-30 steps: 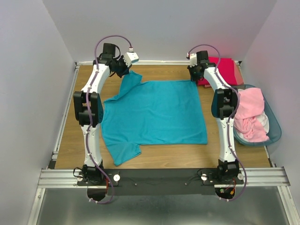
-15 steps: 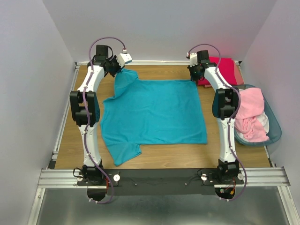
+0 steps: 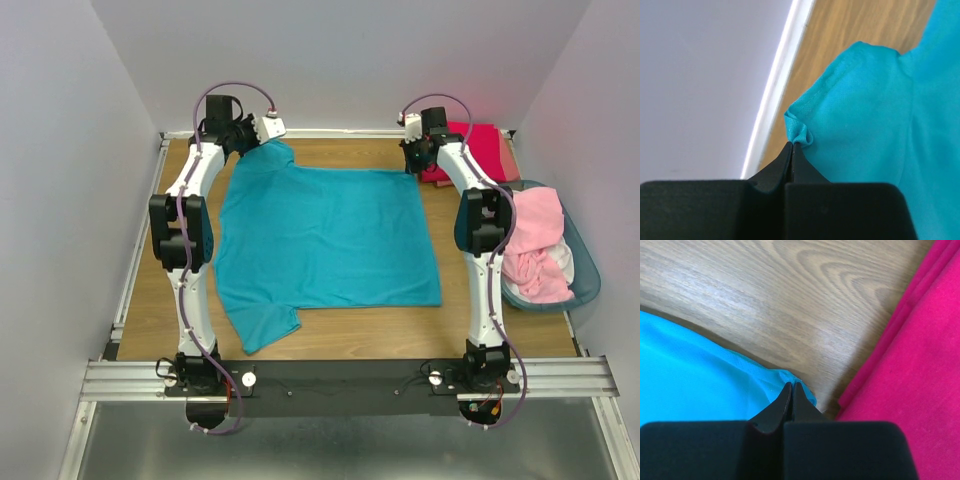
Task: Fold and stack the t-shirts
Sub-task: Grap the side of the flattened tshirt furthest away from the robot with both arms
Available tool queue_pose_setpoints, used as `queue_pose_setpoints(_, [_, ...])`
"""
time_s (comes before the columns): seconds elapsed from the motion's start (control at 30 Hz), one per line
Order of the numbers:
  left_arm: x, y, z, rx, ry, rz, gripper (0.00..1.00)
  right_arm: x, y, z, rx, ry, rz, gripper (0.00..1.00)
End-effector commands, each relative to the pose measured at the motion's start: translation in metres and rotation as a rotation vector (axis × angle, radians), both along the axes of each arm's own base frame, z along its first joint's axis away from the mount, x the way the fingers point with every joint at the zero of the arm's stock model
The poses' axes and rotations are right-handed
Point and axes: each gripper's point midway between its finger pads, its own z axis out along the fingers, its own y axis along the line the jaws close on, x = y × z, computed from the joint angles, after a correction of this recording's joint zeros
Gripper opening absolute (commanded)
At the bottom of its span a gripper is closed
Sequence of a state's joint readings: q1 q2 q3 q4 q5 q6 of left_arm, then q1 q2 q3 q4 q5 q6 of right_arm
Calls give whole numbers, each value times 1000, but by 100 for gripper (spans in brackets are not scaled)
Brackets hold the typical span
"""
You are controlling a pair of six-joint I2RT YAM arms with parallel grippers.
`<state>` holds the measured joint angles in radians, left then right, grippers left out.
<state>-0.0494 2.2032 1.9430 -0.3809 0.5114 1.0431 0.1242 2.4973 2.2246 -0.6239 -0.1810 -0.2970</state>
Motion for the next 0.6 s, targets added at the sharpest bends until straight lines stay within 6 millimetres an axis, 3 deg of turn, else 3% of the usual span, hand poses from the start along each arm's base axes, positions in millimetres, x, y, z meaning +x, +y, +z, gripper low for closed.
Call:
queue_pose_setpoints(0.0, [11,-11,23,37,-103,-65,0,-2,7,30,31,-43,31,0])
queue_pose_setpoints(0.23, [1,-10,6,59,-73,-83,0,-12,10,34,50,-30,48,1])
queue_pose_setpoints(0.53, [-29,-4,-8,77,-17,-76,0,-27,12,64,59,-58,79,0])
queue_pose_setpoints(0.57, [-32,-4,0,65,-29,-71,0,-30,11,66,55,-60,84,1])
